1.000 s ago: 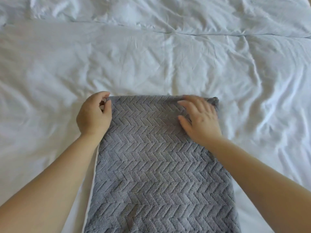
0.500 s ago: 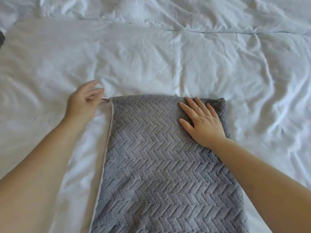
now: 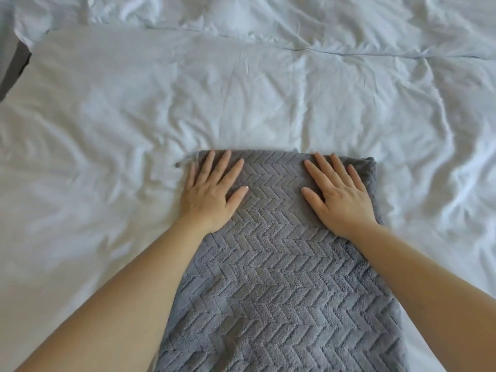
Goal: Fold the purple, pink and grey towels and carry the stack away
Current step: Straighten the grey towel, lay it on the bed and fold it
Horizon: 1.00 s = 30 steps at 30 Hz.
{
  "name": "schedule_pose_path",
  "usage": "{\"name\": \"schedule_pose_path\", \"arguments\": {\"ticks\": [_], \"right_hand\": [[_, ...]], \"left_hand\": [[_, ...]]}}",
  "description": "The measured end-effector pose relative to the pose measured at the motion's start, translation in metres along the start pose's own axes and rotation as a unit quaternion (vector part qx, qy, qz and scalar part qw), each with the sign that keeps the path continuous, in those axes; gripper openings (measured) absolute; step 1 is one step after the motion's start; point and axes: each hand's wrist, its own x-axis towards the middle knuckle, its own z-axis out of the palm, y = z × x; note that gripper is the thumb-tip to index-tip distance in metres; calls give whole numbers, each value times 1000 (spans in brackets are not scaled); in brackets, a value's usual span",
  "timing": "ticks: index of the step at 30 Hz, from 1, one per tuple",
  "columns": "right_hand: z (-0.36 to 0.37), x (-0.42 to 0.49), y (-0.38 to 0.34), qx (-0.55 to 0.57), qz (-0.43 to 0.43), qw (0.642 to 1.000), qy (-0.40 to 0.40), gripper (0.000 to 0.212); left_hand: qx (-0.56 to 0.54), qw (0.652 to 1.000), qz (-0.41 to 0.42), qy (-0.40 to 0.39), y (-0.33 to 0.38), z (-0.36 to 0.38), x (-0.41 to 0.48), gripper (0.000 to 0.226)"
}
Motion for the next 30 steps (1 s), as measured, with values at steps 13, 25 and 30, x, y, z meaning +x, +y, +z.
{"name": "schedule_pose_path", "arguments": {"ticks": [13, 25, 30], "right_hand": [[-1, -61, -39, 45, 37, 998, -5, 65], [2, -154, -66, 69, 123, 990, 28, 67], [33, -240, -84, 19, 80, 995, -53, 69]], "left_hand": [[18, 997, 70, 28, 36, 5, -46, 66], [-33, 999, -31, -4, 57, 1, -132, 72], [19, 999, 23, -43, 58, 35, -224, 63]]}}
